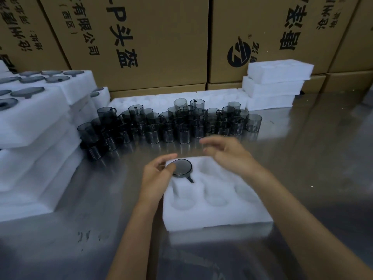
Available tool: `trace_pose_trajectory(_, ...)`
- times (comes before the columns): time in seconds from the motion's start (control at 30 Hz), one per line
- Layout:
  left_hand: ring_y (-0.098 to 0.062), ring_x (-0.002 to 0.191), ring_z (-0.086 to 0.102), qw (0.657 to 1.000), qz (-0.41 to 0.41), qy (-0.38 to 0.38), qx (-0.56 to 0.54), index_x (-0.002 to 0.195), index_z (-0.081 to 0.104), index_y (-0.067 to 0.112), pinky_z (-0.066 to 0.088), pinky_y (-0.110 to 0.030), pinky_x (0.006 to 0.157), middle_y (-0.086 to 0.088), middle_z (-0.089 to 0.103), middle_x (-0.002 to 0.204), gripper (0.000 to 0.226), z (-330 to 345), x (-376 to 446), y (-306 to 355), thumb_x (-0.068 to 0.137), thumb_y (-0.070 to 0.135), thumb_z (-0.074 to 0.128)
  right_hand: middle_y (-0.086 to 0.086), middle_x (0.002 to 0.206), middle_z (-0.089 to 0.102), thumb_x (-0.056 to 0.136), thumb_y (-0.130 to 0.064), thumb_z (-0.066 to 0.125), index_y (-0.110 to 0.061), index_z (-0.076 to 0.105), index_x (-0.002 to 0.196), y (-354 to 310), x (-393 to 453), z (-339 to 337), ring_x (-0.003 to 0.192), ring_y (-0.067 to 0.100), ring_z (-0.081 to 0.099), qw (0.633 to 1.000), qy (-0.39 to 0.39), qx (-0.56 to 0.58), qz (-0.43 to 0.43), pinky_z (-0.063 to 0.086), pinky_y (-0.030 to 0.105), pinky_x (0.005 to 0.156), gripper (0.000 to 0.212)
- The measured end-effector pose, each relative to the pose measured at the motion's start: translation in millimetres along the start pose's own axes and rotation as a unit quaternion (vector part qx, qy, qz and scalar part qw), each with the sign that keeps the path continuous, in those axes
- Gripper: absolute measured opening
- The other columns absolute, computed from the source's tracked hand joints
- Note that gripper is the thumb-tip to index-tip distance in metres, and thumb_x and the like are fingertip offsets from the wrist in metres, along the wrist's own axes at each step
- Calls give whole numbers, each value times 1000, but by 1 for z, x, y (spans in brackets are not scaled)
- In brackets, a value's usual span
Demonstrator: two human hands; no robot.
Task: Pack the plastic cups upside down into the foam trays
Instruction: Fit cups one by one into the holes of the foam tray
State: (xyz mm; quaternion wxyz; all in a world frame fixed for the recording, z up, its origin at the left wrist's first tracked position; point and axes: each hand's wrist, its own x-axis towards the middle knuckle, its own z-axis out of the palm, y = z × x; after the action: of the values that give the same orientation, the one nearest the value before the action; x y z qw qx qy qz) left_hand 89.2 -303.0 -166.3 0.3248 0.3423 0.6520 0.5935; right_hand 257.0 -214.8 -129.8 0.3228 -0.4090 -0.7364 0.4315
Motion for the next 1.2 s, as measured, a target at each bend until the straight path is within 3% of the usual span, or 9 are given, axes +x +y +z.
trace_pose_trajectory(0.13, 4, 75, 69, 1000, 9, -2, -22, 99, 77, 24, 49, -9, 59, 11, 75, 90, 31, 3, -3, -1, 91, 0, 58, 3, 133, 62, 94, -15, 57, -20, 63, 129, 10, 64, -34, 118, 18, 57, 982, 115, -110, 97, 43, 27, 102, 36)
trace_pose_trajectory(0.27, -10, 93, 70, 999, 3, -14, -32, 96, 78, 26, 57, -25, 81, 10, 76, 94, 28, 2, -2, -3, 90, 6, 59, 11, 146, 51, 96, -9, 56, -12, 53, 141, 33, 100, -49, 130, 26, 50, 967, 36, -168, 191, 39, 31, 109, 46)
trace_pose_trajectory(0.4, -16, 101, 69, 999, 3, -32, -29, 95, 77, 28, 56, -35, 91, 7, 75, 99, 27, 0, 0, -5, 90, 9, 58, 9, 105, 60, 93, -14, 68, -11, 60, 104, 44, 106, -41, 100, 23, 54, 967, 30, -161, 194, 48, 30, 88, 13)
trace_pose_trajectory(0.47, -16, 101, 69, 999, -5, -44, -29, 95, 77, 30, 56, -35, 90, 7, 75, 100, 25, -2, 1, -4, 92, 15, 57, 7, 95, 61, 90, -15, 73, -13, 53, 78, 48, 103, -41, 94, 21, 56, 968, 49, -173, 175, 48, 27, 79, 24)
trace_pose_trajectory(0.57, -13, 96, 71, 998, -8, -50, -23, 95, 78, 29, 56, -27, 81, 8, 76, 96, 23, -7, 2, 0, 92, 18, 58, 1, 87, 67, 85, -14, 78, -18, 48, 65, 41, 87, -40, 98, 21, 61, 970, 79, -179, 143, 49, 31, 88, 36)
trace_pose_trajectory(0.7, -5, 106, 65, 984, 128, 0, 122, 109, 72, 28, 49, -23, 93, 14, 71, 107, 26, -7, 1, 6, 92, 12, 63, -10, 79, 57, 78, -22, 81, -28, 49, 85, 19, 38, -32, 76, 17, 55, 970, 142, -199, -14, 40, 31, 65, 33)
trace_pose_trajectory(0.9, 9, 124, 50, 963, 238, -44, 121, 139, 52, 41, 40, -6, 99, 23, 58, 132, 67, 7, -18, 20, 84, 8, 70, -22, 127, 61, 75, -23, 86, -49, 35, 131, -8, -32, 1, 117, -4, 58, 974, 107, -83, -182, 48, 21, 89, 80)
trace_pose_trajectory(1.07, 8, 128, 48, 935, 292, -61, 194, 144, 49, 36, 39, -8, 102, 18, 60, 136, 68, 5, -21, 24, 86, 7, 72, -28, 136, 53, 82, -18, 78, -49, 32, 142, -10, -51, 15, 123, 1, 56, 958, 126, -115, -232, 53, 30, 95, 81)
trace_pose_trajectory(1.2, 4, 126, 53, 933, 284, -63, 211, 143, 50, 36, 45, -23, 106, 18, 64, 132, 66, 7, -23, 25, 87, 13, 74, -26, 136, 55, 83, -15, 77, -44, 40, 142, -4, -53, 7, 125, 4, 55, 962, 113, -103, -225, 52, 34, 100, 75)
